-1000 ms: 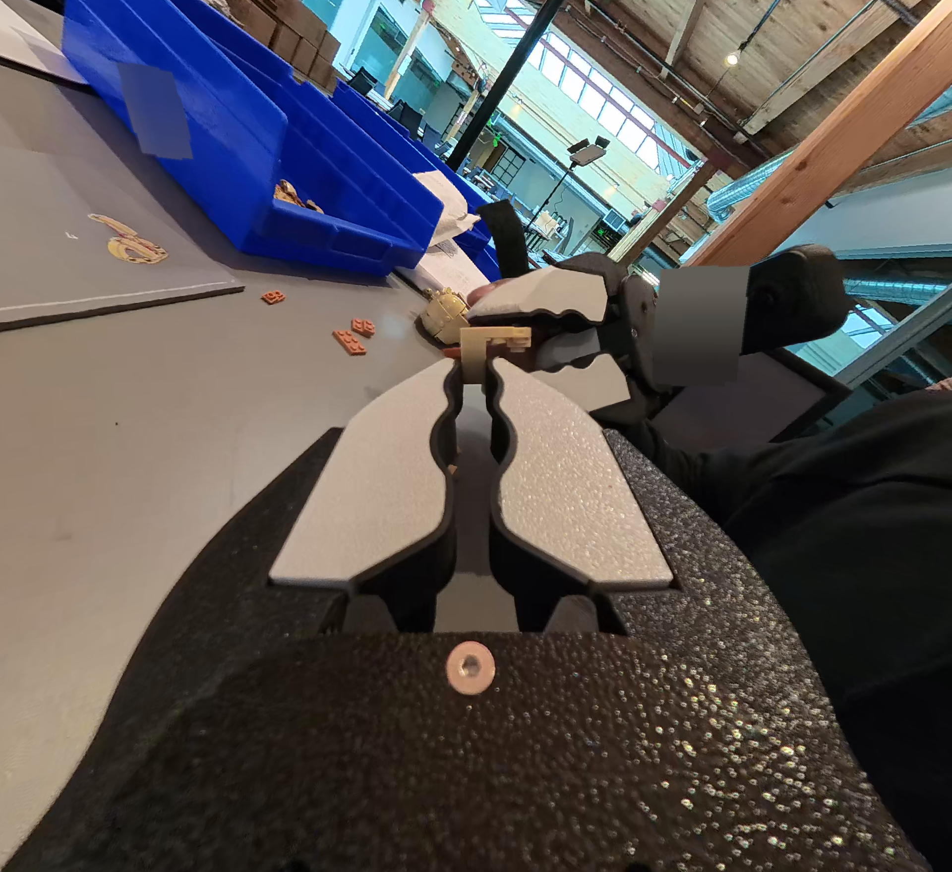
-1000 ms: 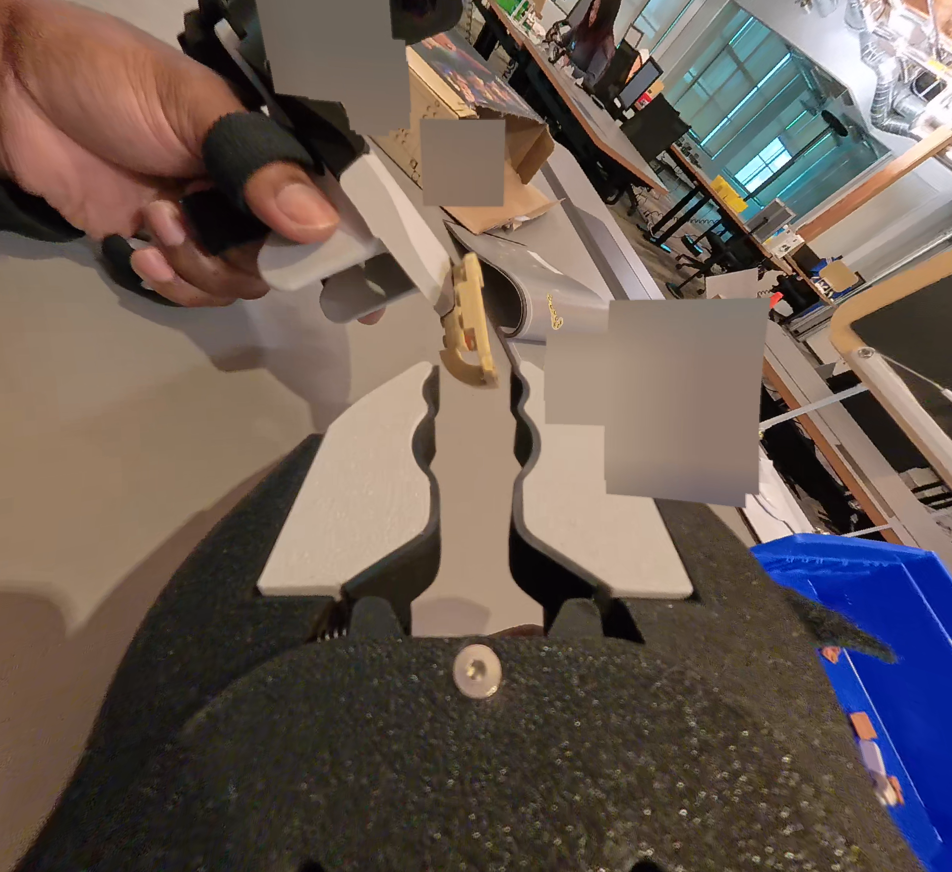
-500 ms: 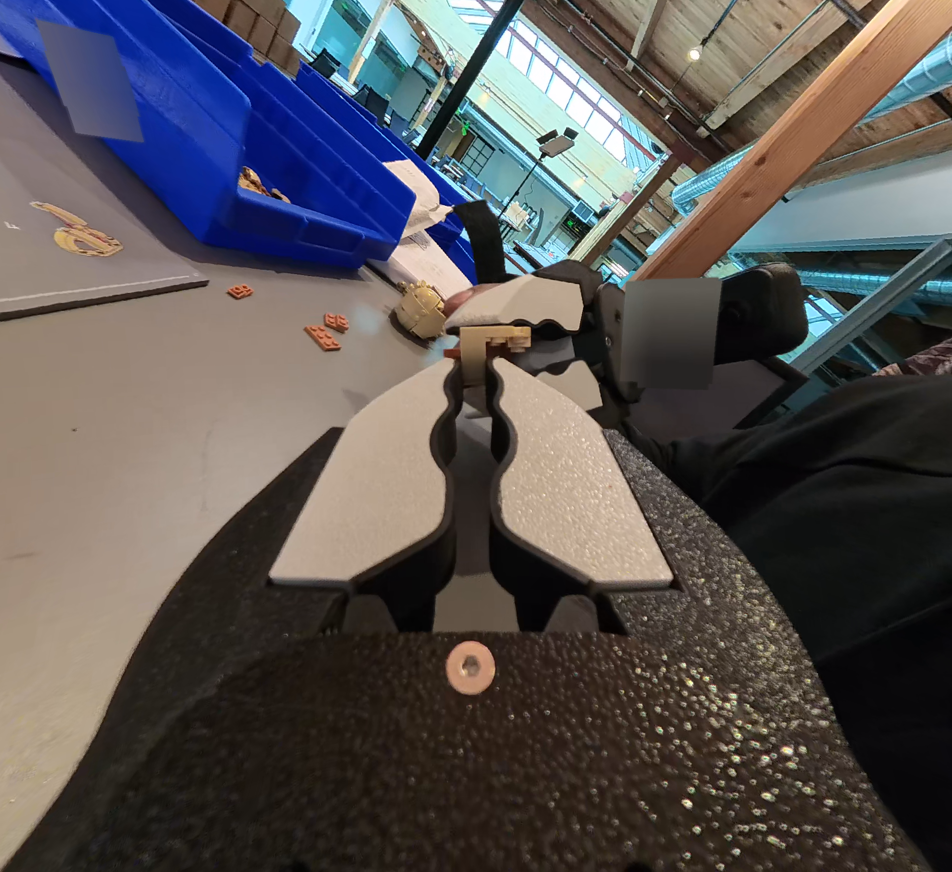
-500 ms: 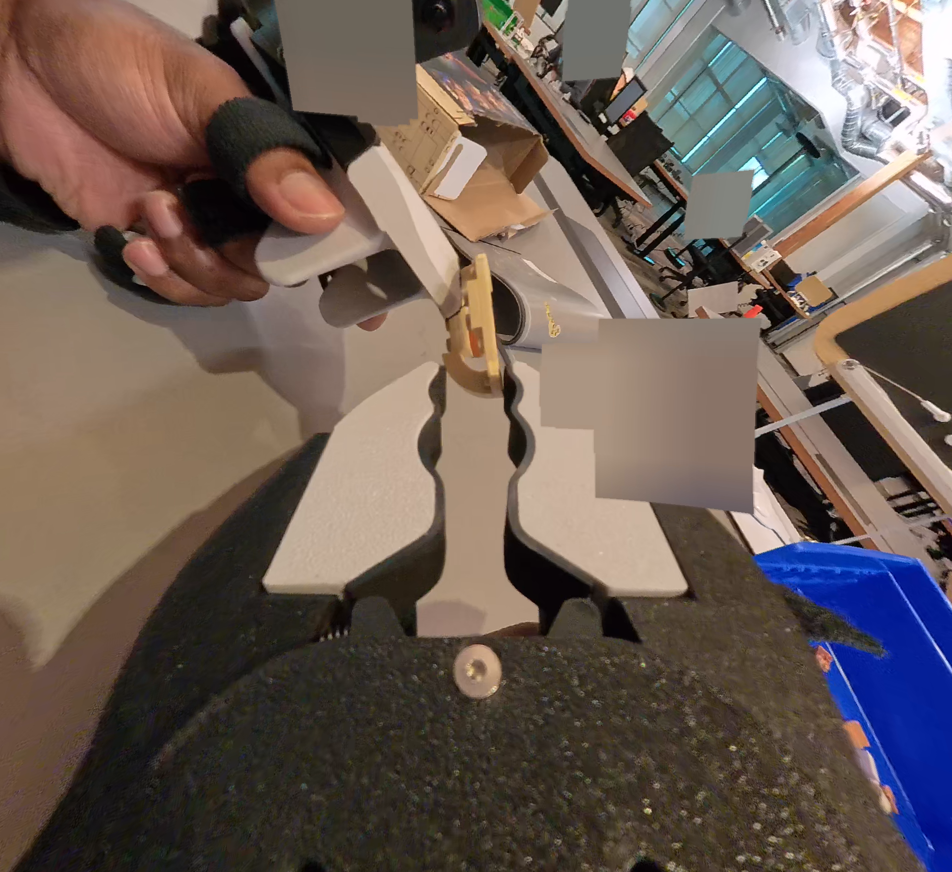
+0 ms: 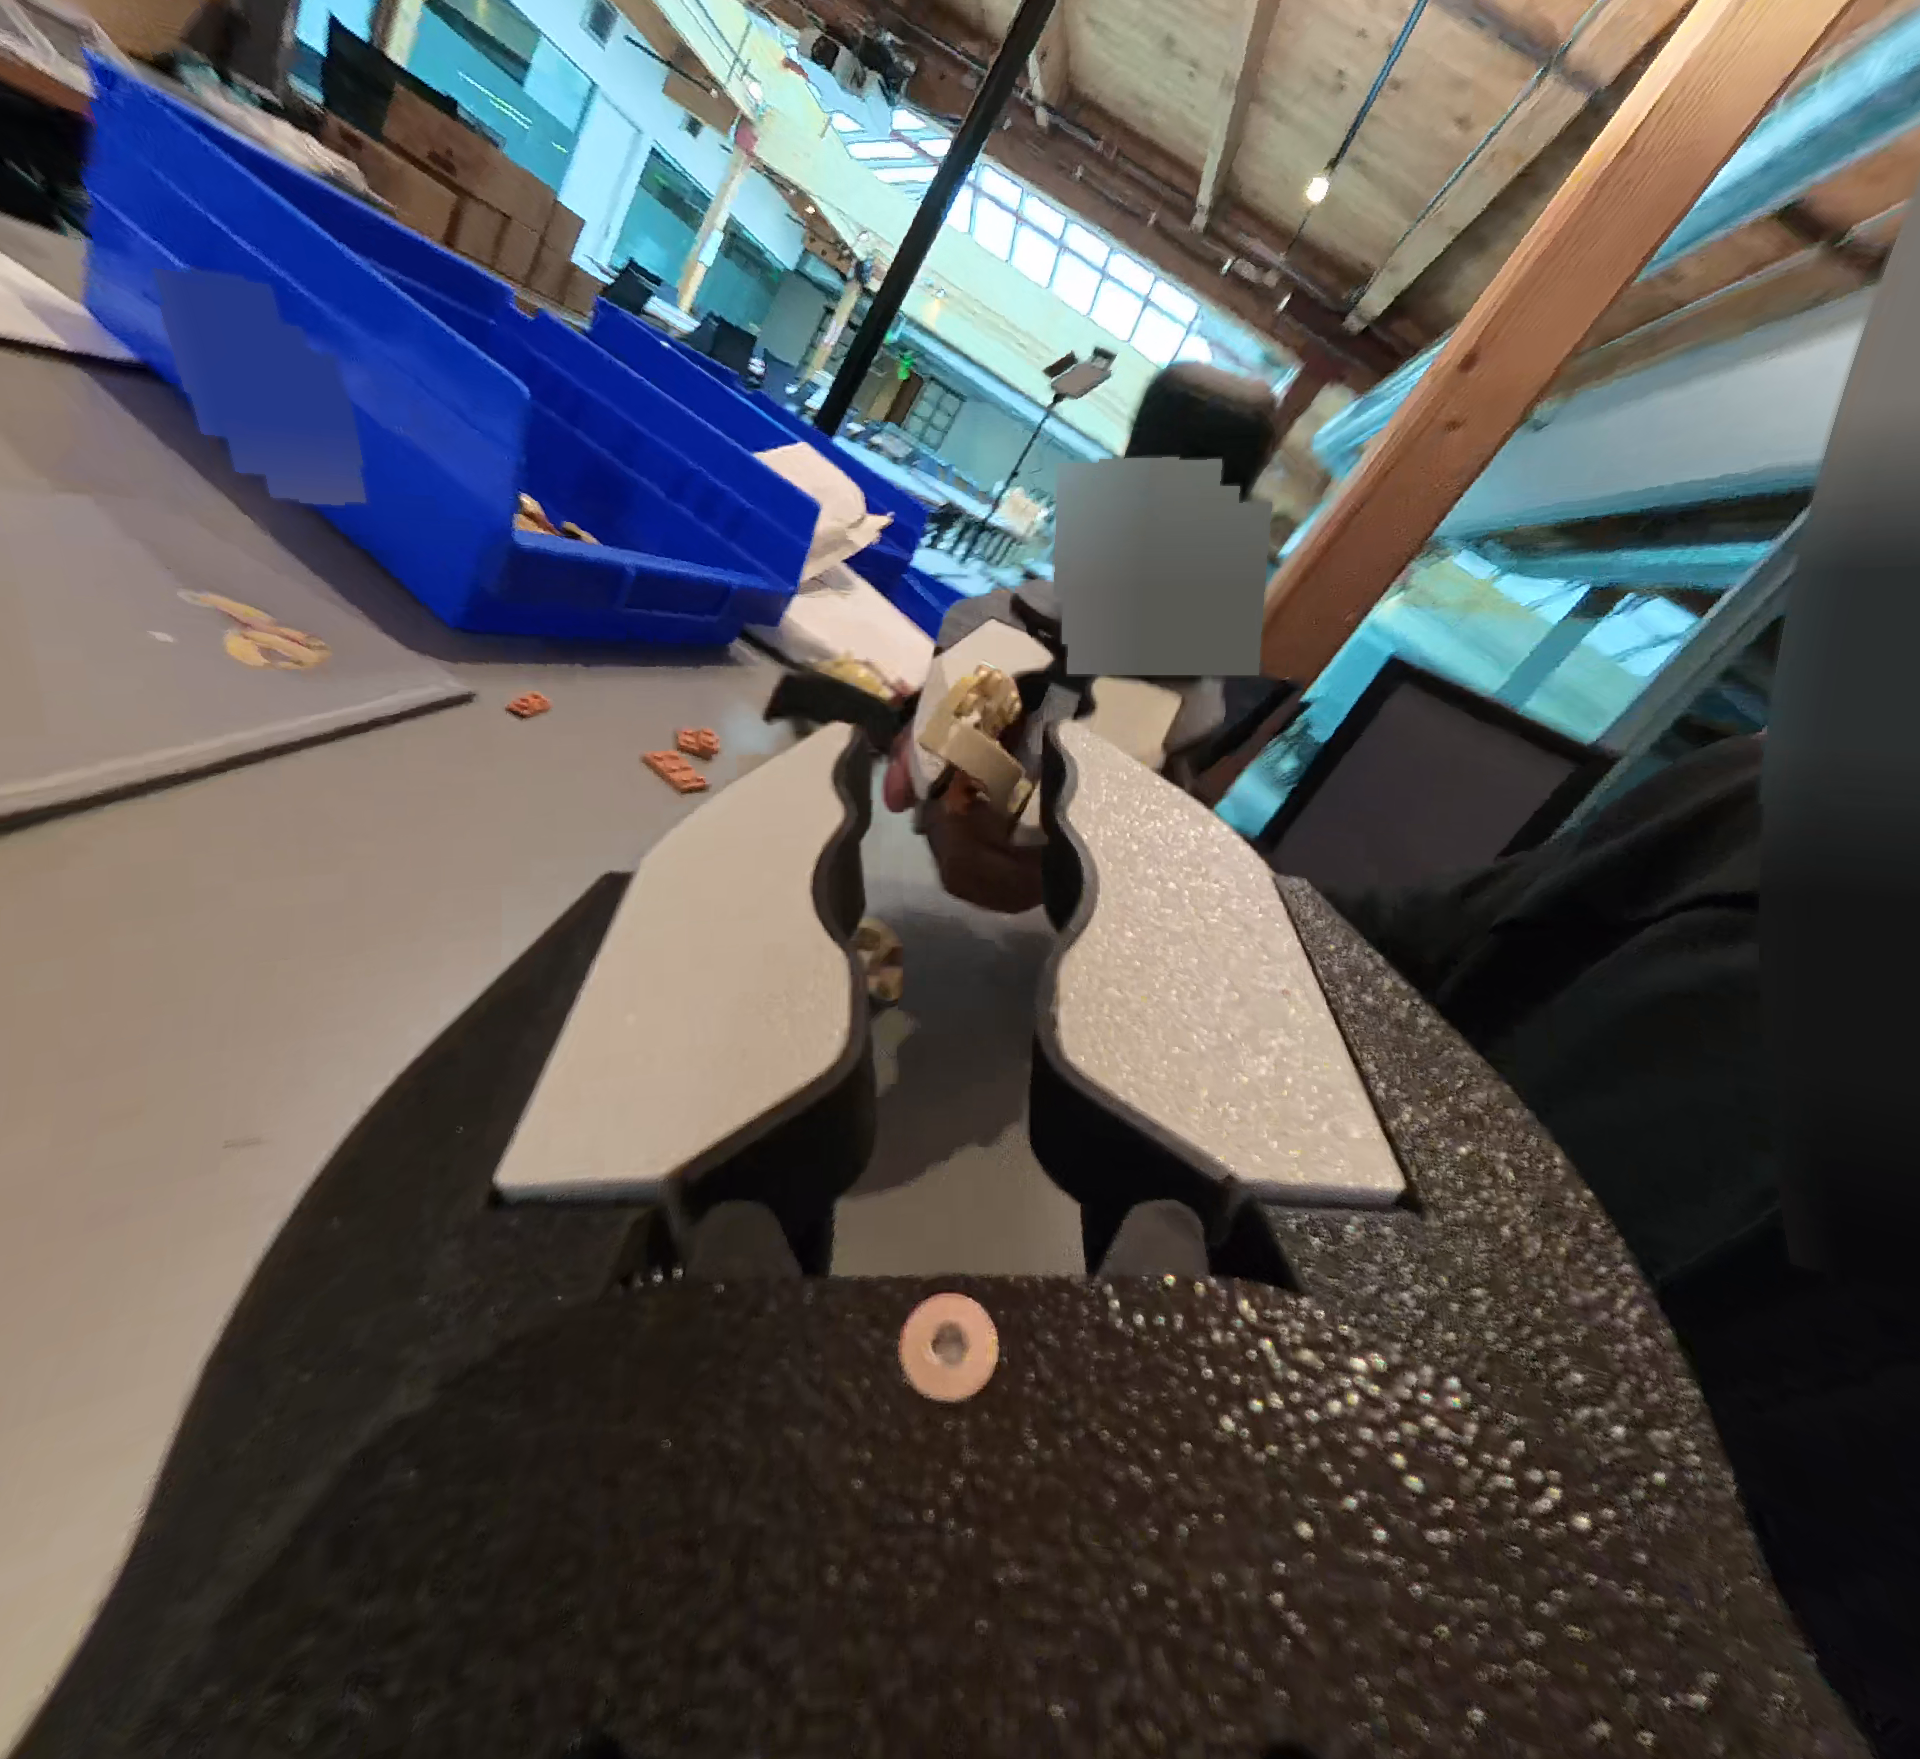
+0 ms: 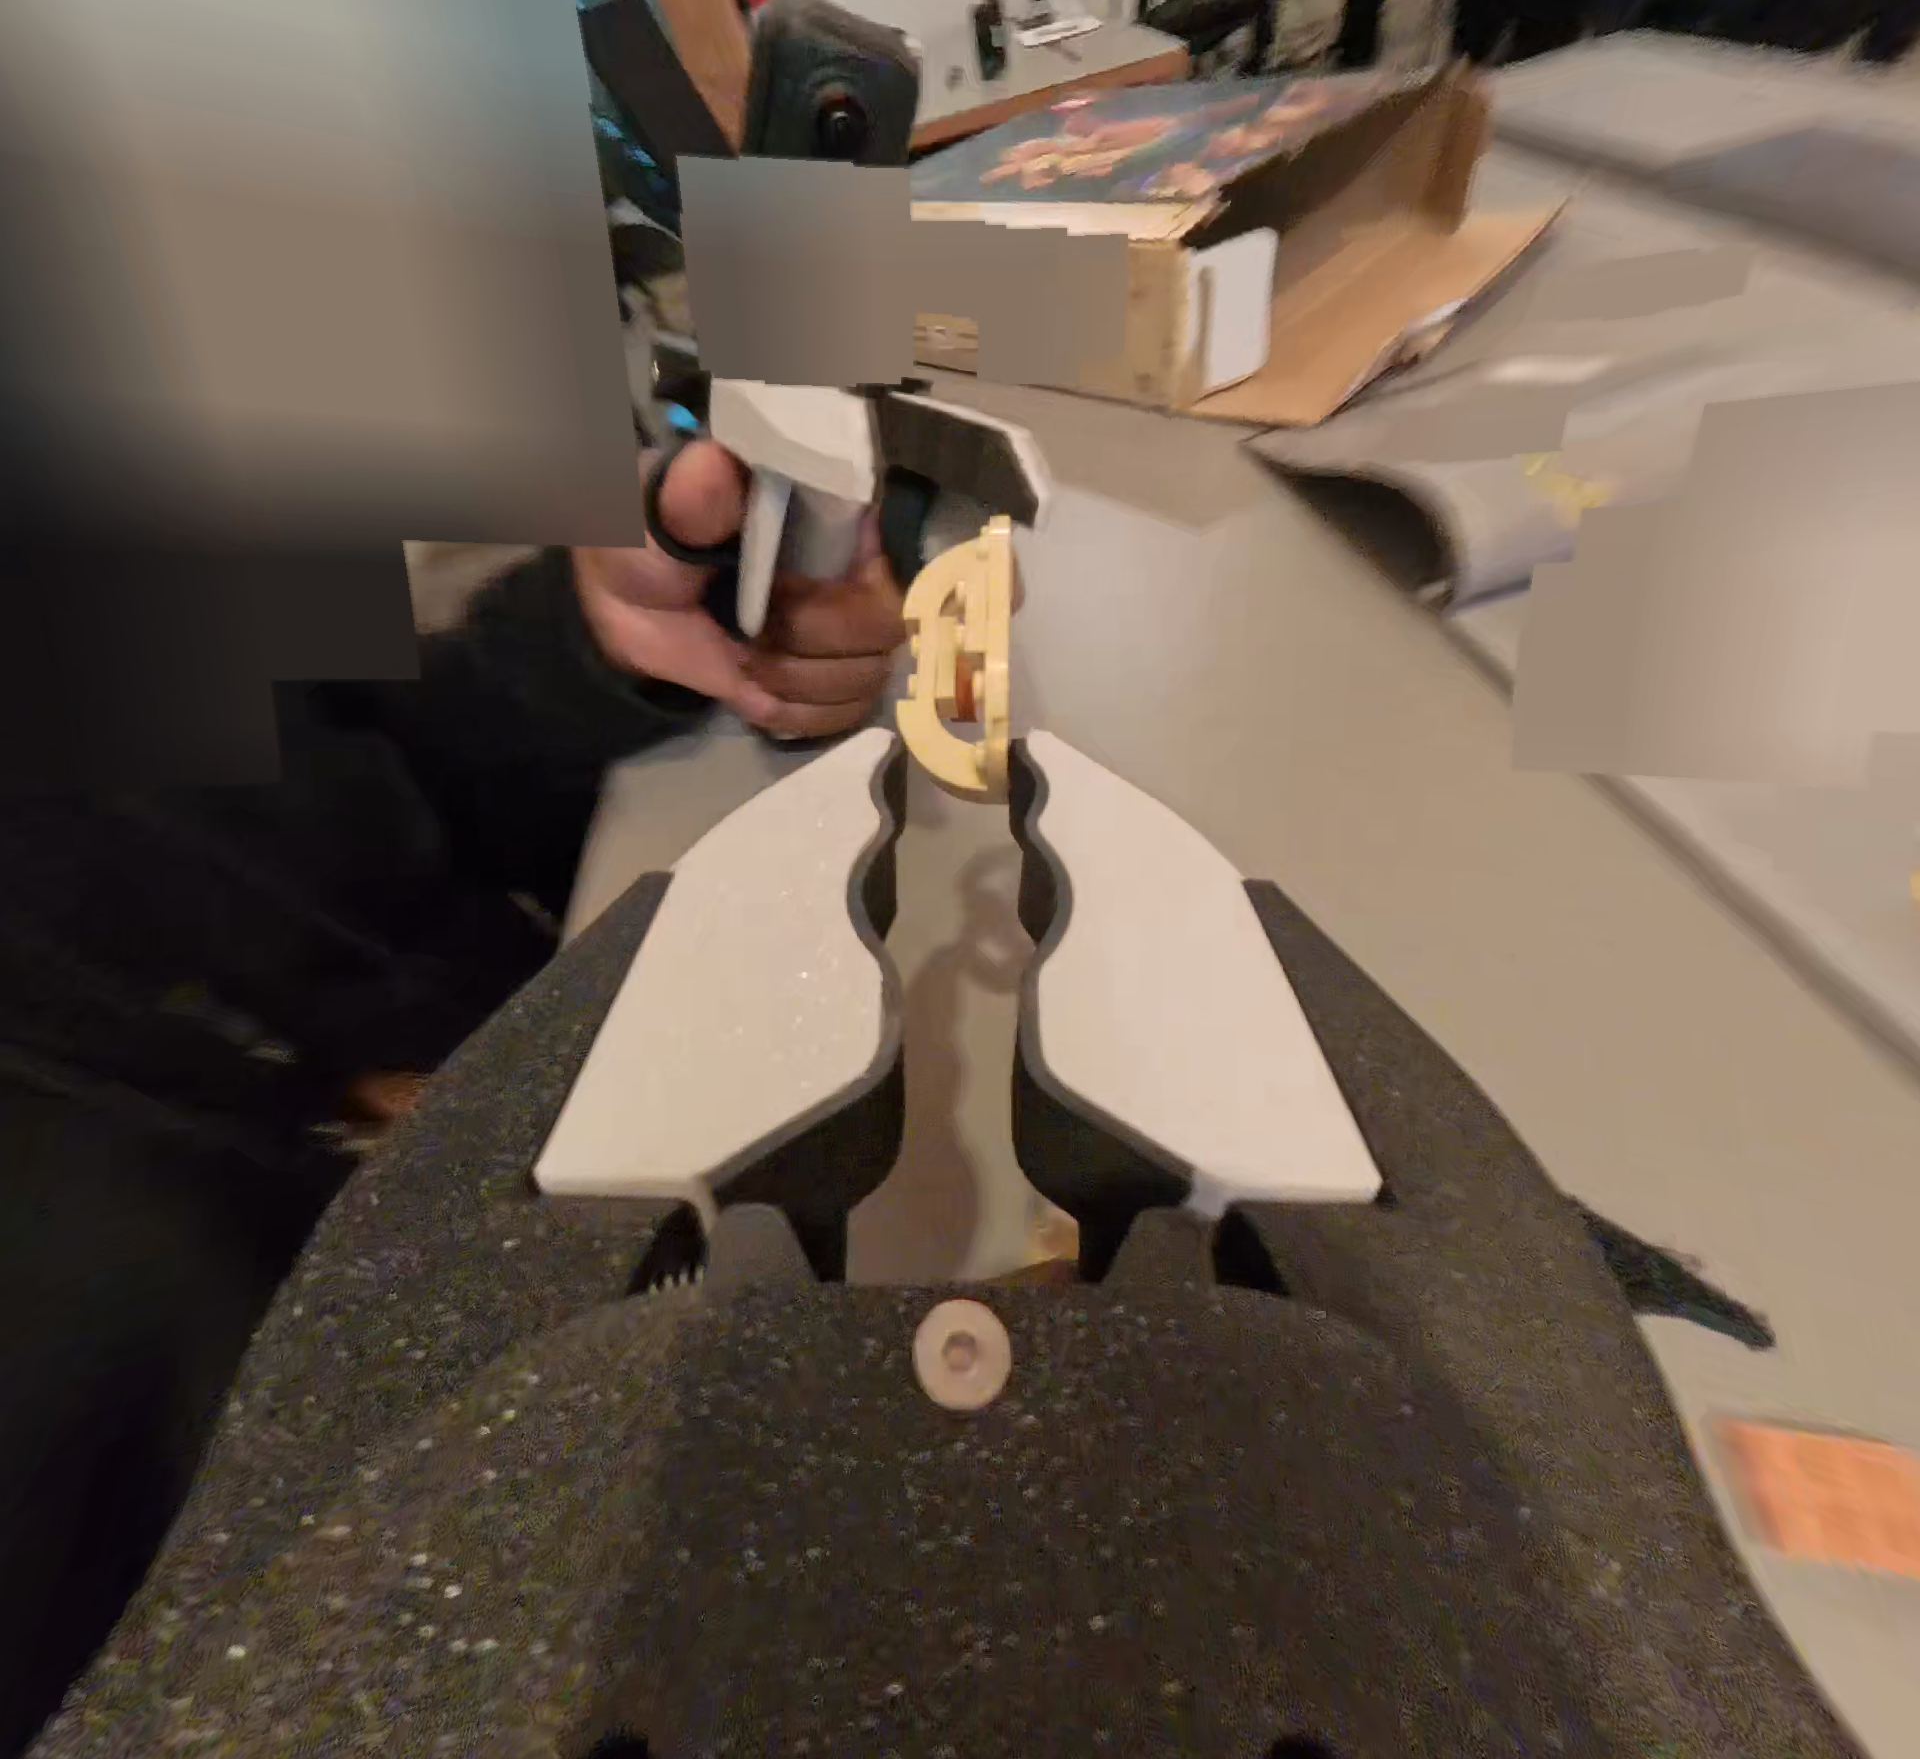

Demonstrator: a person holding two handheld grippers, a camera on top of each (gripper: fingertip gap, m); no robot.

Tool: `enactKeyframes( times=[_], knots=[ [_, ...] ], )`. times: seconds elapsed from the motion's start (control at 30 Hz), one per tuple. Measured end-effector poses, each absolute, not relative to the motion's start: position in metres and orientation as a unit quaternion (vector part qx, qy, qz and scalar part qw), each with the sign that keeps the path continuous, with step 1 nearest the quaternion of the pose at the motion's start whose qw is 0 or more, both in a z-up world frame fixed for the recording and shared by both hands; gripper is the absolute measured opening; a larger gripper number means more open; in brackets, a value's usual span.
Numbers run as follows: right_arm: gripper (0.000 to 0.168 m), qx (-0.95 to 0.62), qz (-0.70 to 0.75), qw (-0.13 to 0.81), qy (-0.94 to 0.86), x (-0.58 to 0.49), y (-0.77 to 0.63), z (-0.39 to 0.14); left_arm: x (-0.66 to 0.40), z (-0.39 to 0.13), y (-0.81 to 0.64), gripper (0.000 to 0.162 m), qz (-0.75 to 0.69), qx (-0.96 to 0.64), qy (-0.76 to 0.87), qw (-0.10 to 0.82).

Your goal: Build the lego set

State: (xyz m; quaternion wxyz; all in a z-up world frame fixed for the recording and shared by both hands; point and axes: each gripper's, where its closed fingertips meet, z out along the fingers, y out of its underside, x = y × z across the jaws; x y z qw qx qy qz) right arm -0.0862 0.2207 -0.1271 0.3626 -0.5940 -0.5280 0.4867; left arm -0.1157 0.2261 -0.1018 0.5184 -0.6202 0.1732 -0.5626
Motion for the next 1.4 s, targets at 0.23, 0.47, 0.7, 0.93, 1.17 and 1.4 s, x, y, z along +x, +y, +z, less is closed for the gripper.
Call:
enactKeyframes(
  times=[0.23, 0.47, 0.7, 0.93, 1.17, 1.4],
  knots=[
    [0.018, -0.648, 0.609, 0.161, -0.429, -0.081, 0.209, -0.135, -0.118, -0.108, 0.209, 0.038, -0.388, -0.617, 0.366, 0.578],
    [0.018, -0.659, 0.6, 0.179, -0.417, -0.08, 0.21, -0.135, -0.111, -0.133, 0.217, 0.03, -0.359, -0.672, 0.375, 0.528],
    [0.018, -0.682, 0.623, 0.237, -0.3, -0.081, 0.231, -0.129, -0.101, -0.128, 0.228, 0.026, -0.53, -0.694, 0.18, 0.453],
    [0.018, -0.665, 0.674, 0.235, -0.22, -0.086, 0.228, -0.121, -0.096, -0.118, 0.24, 0.024, -0.604, -0.66, 0.095, 0.437],
    [0.018, -0.643, 0.704, 0.228, -0.197, -0.089, 0.225, -0.112, -0.085, -0.109, 0.237, 0.021, -0.657, -0.622, 0.075, 0.418],
    [0.018, -0.638, 0.713, 0.228, -0.18, -0.091, 0.226, -0.113, -0.085, -0.105, 0.237, 0.016, -0.683, -0.601, 0.049, 0.414]
  ],
)
